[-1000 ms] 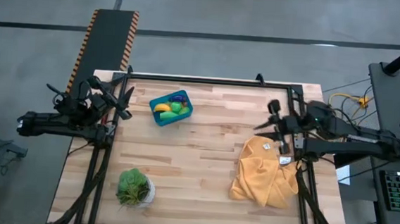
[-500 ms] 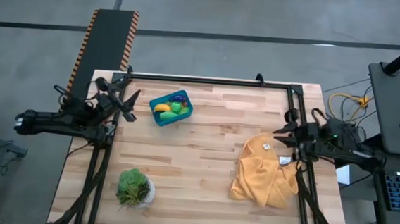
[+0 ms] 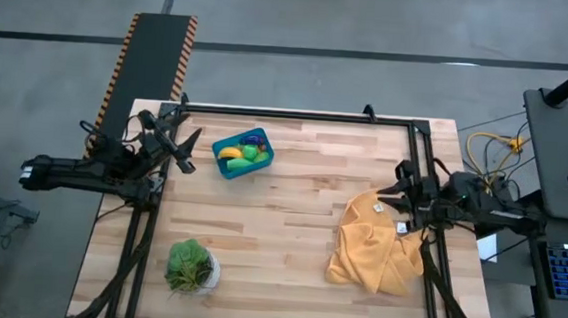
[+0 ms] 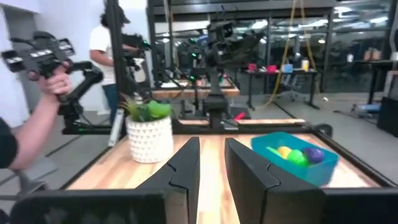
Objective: Pick and placing Produce into tupperware
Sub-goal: Return to Home Position
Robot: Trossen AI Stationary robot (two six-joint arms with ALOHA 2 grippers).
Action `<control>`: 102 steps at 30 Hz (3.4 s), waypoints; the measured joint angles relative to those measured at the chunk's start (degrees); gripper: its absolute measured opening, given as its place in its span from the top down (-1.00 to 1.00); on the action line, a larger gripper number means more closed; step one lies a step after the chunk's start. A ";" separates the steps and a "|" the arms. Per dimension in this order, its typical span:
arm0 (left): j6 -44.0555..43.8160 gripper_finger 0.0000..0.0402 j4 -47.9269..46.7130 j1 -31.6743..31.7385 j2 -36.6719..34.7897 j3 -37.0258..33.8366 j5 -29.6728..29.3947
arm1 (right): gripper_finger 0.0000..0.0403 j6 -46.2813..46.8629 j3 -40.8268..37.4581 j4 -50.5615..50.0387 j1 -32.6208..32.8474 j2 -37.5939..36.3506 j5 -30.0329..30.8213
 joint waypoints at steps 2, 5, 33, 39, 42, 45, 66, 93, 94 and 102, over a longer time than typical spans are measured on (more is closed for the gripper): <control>0.00 -0.04 0.15 0.01 -0.04 0.00 0.01 | 0.66 0.01 -0.47 0.25 1.68 -0.30 1.88; 0.00 -0.04 0.03 0.01 -0.15 0.00 -0.01 | 0.66 -0.68 -1.01 -0.09 4.08 -0.10 3.97; -4.41 -0.04 -0.09 -0.01 -0.15 0.00 0.91 | 0.96 -1.33 -8.00 2.90 7.47 0.68 11.44; -14.69 -0.04 -2.76 -0.01 1.65 -0.02 12.29 | 0.96 -1.35 -8.00 2.91 7.47 0.67 11.47; -18.85 -0.04 -3.97 -0.01 3.07 -0.02 18.50 | 0.96 -1.34 -8.00 2.91 7.47 0.65 11.47; -21.79 0.01 -5.77 -0.01 4.05 -0.02 20.42 | 0.96 -1.35 -8.00 2.91 7.47 0.65 11.49; -30.06 1.00 -16.92 0.01 2.45 -6.08 33.35 | 0.96 -1.27 -8.00 2.99 7.47 0.65 15.99; -32.97 1.00 -28.66 -0.04 -20.04 -13.66 27.48 | 0.96 0.60 -7.97 2.99 7.47 0.65 15.93; -32.99 1.00 -28.39 -0.10 -19.98 -13.72 26.34 | 0.96 0.39 -7.97 2.99 7.47 0.65 15.93; -32.90 1.00 -21.75 -0.20 -19.62 -17.72 25.69 | 0.96 0.24 -7.97 2.99 7.47 0.65 15.93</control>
